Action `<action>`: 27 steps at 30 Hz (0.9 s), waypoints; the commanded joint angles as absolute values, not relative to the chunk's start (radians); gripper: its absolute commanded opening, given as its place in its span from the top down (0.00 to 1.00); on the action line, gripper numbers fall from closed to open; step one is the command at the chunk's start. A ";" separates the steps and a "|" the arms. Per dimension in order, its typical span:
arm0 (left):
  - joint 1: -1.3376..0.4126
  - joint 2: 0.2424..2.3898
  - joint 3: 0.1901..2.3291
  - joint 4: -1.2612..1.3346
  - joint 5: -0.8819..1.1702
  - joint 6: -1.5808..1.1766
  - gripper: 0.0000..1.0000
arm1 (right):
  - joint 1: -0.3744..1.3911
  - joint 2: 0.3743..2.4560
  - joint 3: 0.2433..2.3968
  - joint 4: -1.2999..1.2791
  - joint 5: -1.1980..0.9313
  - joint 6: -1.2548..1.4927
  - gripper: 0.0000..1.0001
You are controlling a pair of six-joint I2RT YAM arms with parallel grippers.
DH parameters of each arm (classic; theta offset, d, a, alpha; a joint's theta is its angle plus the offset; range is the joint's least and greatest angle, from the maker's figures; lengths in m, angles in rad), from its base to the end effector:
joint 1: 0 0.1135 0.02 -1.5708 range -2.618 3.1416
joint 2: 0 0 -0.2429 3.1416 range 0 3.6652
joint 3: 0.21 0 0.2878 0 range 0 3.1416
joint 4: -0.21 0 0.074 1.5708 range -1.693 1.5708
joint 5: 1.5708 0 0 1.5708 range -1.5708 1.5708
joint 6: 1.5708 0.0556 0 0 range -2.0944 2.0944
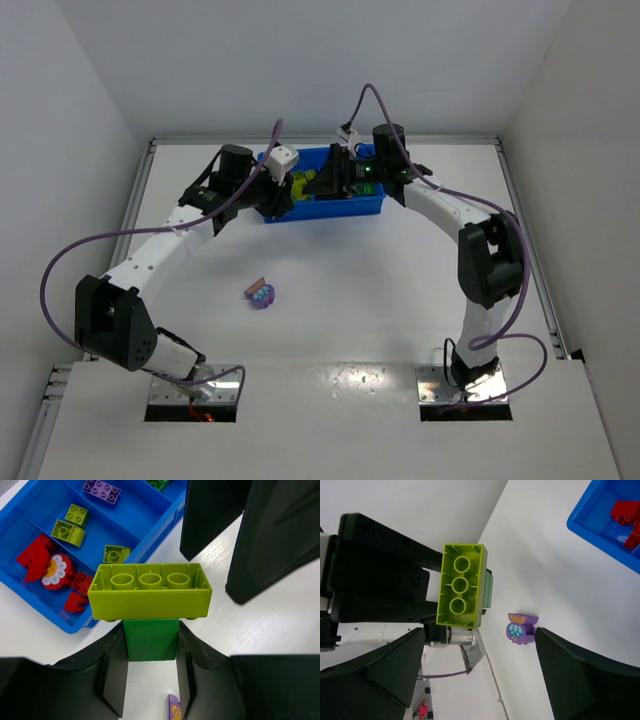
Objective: Sort the legos into containers by color
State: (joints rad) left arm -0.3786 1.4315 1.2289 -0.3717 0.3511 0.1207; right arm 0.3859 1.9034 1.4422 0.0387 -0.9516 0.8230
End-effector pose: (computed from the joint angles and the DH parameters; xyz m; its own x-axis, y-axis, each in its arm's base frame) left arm 0.3460 -0.1582 0.2876 -0.4270 0.2915 -0.8560 0.6717 0.7360 -0.0844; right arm 0.4230 0.2207 0.2280 -0.9230 0.0843 -0.3754 -0.3380 0.2887 0.8958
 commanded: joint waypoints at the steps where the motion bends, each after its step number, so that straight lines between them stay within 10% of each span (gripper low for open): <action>1: -0.396 1.397 1.269 -0.348 0.362 0.129 1.00 | 0.407 1.887 1.468 0.032 -0.948 0.788 0.09; 12: -0.396 1.397 1.269 -0.348 0.393 0.120 1.00 | 0.459 1.939 1.519 0.063 -0.948 0.779 0.15; 20: -0.396 1.407 1.250 -0.348 0.416 0.120 1.00 | 0.459 1.948 1.528 0.106 -0.948 0.758 0.96; 27: -0.396 1.398 1.194 -0.348 0.426 0.100 1.00 | 0.411 1.888 1.508 0.129 -0.939 0.698 1.00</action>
